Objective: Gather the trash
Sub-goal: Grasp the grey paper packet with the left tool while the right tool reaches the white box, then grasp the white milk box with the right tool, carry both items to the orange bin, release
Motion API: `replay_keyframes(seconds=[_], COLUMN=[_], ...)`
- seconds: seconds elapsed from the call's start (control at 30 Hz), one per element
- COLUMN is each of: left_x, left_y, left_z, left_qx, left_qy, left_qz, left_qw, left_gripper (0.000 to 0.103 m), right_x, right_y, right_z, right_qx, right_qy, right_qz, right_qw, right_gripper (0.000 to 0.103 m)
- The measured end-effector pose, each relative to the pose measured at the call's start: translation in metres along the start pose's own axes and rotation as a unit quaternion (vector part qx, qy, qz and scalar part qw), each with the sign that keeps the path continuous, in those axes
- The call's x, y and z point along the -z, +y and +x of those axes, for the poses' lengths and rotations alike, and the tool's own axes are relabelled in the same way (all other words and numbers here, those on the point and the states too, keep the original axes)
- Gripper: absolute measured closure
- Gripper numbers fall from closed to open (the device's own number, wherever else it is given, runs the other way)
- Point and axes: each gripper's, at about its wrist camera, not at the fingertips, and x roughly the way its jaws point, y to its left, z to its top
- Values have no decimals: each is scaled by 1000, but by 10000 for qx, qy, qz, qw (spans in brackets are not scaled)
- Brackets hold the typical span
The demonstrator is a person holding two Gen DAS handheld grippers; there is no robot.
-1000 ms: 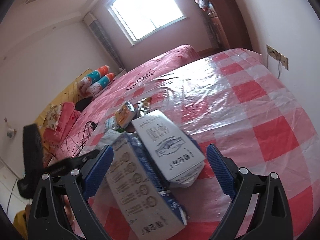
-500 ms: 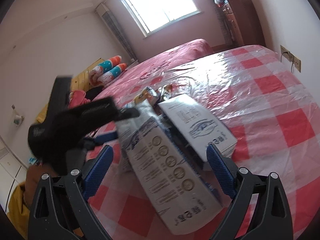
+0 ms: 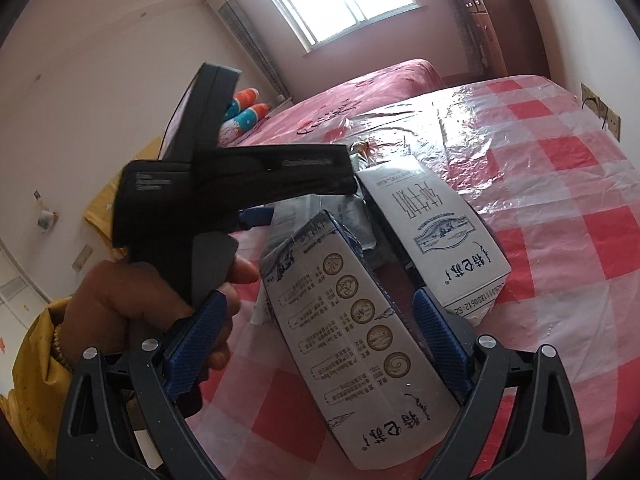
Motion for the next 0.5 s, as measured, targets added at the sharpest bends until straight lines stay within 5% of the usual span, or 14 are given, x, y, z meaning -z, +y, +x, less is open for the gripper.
replay_keyframes(seconds=[0.5], left_x=[9], left_y=[3], left_z=[-3], left_qx=[-37], left_qy=[-225], left_qz=[110], left_qw=[9997], left_gripper=[38], right_x=[-6], right_y=[-2], right_z=[18], right_qx=[281], right_qy=[388], right_qz=[-122], right_qw=[9988], right_gripper=[10])
